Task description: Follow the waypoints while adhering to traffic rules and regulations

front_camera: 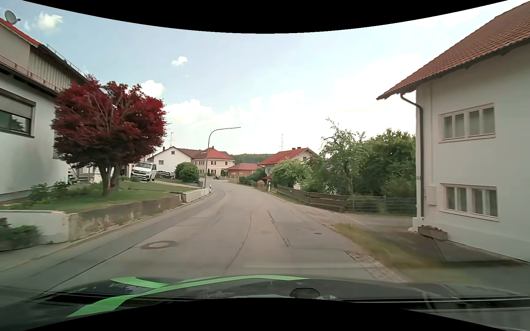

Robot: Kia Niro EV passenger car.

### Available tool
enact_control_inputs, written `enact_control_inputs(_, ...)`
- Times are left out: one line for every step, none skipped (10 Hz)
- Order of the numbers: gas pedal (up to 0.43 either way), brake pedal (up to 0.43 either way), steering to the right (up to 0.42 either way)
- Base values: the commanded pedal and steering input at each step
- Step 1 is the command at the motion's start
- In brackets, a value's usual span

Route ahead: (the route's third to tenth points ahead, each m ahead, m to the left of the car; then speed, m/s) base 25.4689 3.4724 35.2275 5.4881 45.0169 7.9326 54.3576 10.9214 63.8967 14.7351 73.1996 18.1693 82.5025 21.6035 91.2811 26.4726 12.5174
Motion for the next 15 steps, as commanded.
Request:
enact_control_inputs(0.087,0.0,-0.038)
enact_control_inputs(0.087,0.0,-0.037)
enact_control_inputs(0.098,0.0,-0.036)
enact_control_inputs(0.098,0.0,-0.036)
enact_control_inputs(0.11,0.0,-0.035)
enact_control_inputs(0.11,0.0,-0.035)
enact_control_inputs(0.11,0.0,-0.033)
enact_control_inputs(0.11,0.0,-0.031)
enact_control_inputs(0.11,0.0,-0.031)
enact_control_inputs(0.11,0.0,-0.031)
enact_control_inputs(0.11,0.0,-0.031)
enact_control_inputs(0.11,0.0,-0.03)
enact_control_inputs(0.079,0.0,-0.03)
enact_control_inputs(0.047,0.0,-0.028)
enact_control_inputs(0.047,0.0,-0.026)
